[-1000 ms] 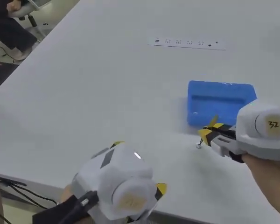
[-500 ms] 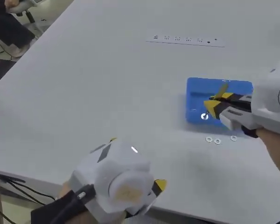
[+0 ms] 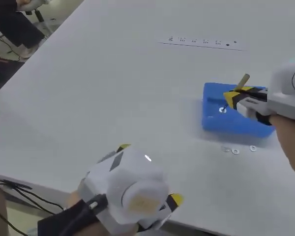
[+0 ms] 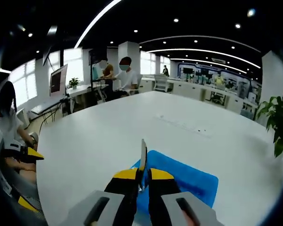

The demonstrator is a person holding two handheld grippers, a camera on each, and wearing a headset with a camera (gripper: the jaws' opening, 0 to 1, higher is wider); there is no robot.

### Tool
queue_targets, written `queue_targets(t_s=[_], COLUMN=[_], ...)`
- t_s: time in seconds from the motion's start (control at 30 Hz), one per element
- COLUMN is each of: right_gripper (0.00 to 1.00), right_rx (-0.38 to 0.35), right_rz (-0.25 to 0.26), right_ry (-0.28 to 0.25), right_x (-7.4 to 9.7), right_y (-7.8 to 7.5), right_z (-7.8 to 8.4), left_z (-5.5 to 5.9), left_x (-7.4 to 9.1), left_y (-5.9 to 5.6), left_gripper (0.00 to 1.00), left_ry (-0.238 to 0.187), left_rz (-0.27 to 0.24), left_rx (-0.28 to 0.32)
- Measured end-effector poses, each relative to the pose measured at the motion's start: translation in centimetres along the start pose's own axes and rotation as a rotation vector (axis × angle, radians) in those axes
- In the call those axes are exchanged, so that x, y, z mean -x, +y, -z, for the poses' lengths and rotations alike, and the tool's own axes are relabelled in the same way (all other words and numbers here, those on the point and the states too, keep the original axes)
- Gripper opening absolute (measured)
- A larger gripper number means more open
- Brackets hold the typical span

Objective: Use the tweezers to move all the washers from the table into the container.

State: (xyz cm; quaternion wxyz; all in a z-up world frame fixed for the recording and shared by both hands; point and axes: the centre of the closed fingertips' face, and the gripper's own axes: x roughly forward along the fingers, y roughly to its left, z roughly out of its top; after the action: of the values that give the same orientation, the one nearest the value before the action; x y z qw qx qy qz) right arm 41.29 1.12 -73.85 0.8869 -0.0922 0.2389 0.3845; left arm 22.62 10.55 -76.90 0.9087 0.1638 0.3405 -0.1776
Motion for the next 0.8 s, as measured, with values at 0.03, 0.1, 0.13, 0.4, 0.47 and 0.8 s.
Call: queue_targets(t_s=[0.03, 0.1, 0.13, 0.4, 0.47, 0.8], right_gripper=[0.04, 0.04, 0.04, 0.04, 0.04, 0.04], right_rx=[-0.008, -0.026, -0.028, -0.016, -0.009, 0.027], right_rz=[-0.001, -0.002, 0.000, 0.013, 0.017, 0.023], right_ry=[0.005, 0.019, 0.031, 0.061, 0.068, 0.059], right_x=[-0.2, -0.7, -1.0, -1.7, -1.7, -1.5], right_y=[0.0, 0.1, 0.0, -0.1, -0.1, 0.0], right_z=[0.3, 1.0, 1.5, 2.5, 2.7, 3.2], left_z=[0.0, 0.0, -0.1, -0.3, -0.4, -0.7], left_x=[0.0, 0.0, 0.0, 0.0, 0.0, 0.1], left_y=[0.1, 0.0, 0.1, -0.1, -0.2, 0.0], left_gripper=[0.84, 0.85, 0.85, 0.88, 0.88, 0.89], left_ry=[-0.001, 0.001, -0.004, -0.019, -0.024, -0.041], left_rz=[-0.004, 0.002, -0.001, 0.017, 0.020, 0.020], left_rx=[0.000, 0.012, 0.016, 0.048, 0.050, 0.082])
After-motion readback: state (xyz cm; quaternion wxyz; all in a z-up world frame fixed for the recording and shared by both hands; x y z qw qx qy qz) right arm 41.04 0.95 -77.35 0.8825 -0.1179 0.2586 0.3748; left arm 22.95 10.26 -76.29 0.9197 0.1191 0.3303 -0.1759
